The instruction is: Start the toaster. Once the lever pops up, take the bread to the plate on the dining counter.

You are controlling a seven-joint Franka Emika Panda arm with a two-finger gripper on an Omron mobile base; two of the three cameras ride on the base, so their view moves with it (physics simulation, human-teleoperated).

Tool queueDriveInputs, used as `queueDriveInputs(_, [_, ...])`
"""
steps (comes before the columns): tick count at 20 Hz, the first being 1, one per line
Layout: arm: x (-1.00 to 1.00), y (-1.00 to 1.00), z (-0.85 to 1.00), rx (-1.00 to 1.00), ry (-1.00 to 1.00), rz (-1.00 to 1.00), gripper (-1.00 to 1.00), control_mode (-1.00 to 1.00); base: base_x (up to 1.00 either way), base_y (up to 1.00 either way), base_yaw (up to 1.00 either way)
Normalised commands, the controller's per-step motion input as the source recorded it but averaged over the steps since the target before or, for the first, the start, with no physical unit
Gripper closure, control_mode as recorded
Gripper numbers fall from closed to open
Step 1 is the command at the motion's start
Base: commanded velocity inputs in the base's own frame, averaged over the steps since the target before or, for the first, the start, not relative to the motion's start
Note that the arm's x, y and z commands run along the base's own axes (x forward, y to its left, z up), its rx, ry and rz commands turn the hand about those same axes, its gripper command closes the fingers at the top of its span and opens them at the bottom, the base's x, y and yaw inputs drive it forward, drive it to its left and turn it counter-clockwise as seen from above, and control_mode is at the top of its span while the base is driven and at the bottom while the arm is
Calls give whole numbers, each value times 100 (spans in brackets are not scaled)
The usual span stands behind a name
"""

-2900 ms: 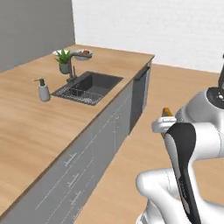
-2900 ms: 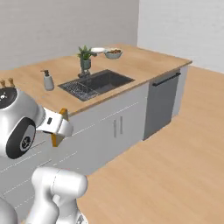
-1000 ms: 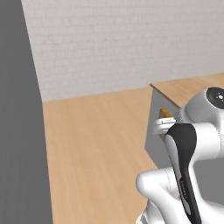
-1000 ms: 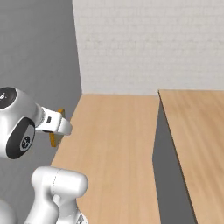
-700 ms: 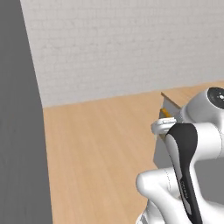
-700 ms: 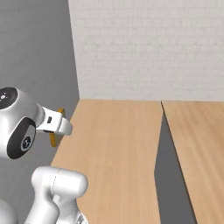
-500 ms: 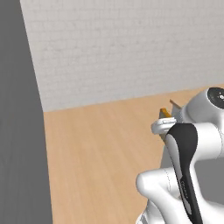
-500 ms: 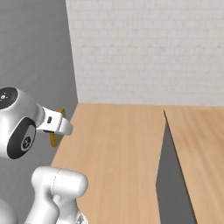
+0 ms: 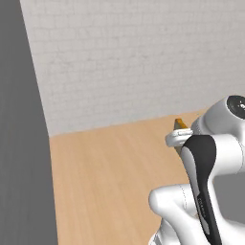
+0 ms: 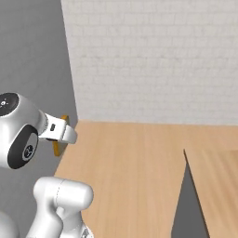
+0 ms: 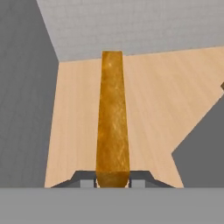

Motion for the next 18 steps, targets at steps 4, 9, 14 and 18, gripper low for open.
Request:
queueDriveInputs(4, [0,0,0,0,0,0,100,100,100,18,0])
queueDriveInputs(9, [0,0,0,0,0,0,100,100,100,18,0])
queueDriveInputs(14, [0,0,0,0,0,0,100,100,100,17,-7])
queueDriveInputs(18, [0,0,0,0,0,0,100,100,96,32,-47])
